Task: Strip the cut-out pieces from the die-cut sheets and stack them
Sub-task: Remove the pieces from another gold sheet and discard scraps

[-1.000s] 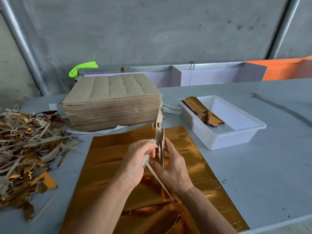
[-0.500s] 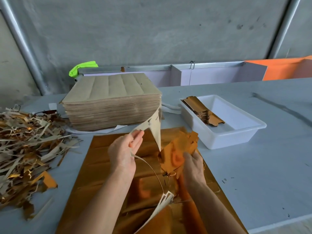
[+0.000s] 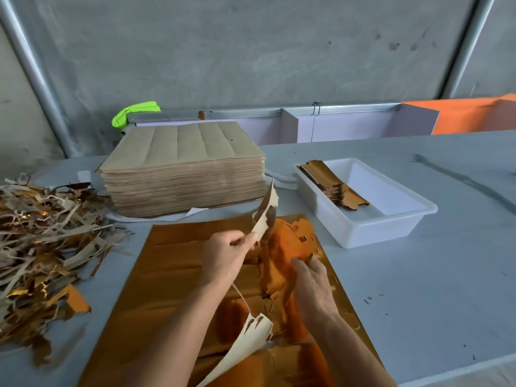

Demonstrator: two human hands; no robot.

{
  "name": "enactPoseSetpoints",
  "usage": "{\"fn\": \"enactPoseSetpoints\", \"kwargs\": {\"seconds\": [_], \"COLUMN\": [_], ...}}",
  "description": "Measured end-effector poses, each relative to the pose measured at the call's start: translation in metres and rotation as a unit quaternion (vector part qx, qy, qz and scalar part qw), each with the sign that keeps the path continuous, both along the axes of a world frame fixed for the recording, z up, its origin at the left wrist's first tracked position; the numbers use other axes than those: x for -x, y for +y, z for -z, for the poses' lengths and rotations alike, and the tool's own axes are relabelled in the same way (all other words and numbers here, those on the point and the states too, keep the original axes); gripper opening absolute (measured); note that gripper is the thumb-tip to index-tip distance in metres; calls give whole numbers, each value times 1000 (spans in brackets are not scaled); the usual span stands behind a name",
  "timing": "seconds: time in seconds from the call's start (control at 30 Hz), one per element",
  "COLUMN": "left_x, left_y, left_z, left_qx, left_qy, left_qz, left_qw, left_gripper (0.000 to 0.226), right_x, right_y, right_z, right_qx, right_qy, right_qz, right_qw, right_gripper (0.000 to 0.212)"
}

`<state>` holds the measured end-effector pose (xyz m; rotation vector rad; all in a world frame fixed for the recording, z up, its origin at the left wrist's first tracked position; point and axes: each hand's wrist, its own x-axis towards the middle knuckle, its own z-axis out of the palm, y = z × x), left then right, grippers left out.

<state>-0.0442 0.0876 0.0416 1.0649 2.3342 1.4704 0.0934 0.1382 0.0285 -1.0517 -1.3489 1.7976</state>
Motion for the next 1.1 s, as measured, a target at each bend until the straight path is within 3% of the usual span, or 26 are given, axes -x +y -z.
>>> {"fn": "enactPoseSetpoints", "kwargs": {"seconds": [0.13, 0.3, 0.4, 0.63, 0.77, 0.9, 1.0, 1.1], "left_x": [-11, -6, -2, 2, 1, 2, 3, 2], "left_y": [-3, -5, -4, -2, -1, -1, -2, -1], "left_z": [36, 51, 53, 58, 59, 51, 39, 22], "left_qx": [93, 77, 86, 54, -34, -35, -48, -102], "left_qy": [-20, -41, -49, -115, -218, -216, -226, -291], "left_qz": [42, 0, -25, -81, -122, -94, -50, -22], "left_qw": [995, 996, 995, 989, 968, 971, 972, 951], "left_gripper": [32, 31, 22, 22, 8, 23, 19, 20], "right_x": [-7, -27, -34, -50, -67, -62, -38, -9], "right_y": [4, 32, 46, 67, 76, 71, 66, 62], "right_z": [-1, -4, -9, -36, -40, -42, -38, -26], "right_qx": [22, 21, 16, 16, 8, -63, -155, -239], "right_qy": [-16, -46, 4, 58, 87, 81, 57, 17], "right_qz": [15, 146, 208, 341, 406, 381, 310, 197], "right_qw": [1000, 988, 978, 938, 910, 919, 936, 951], "right_gripper": [17, 17, 9, 19, 31, 21, 23, 25]}}
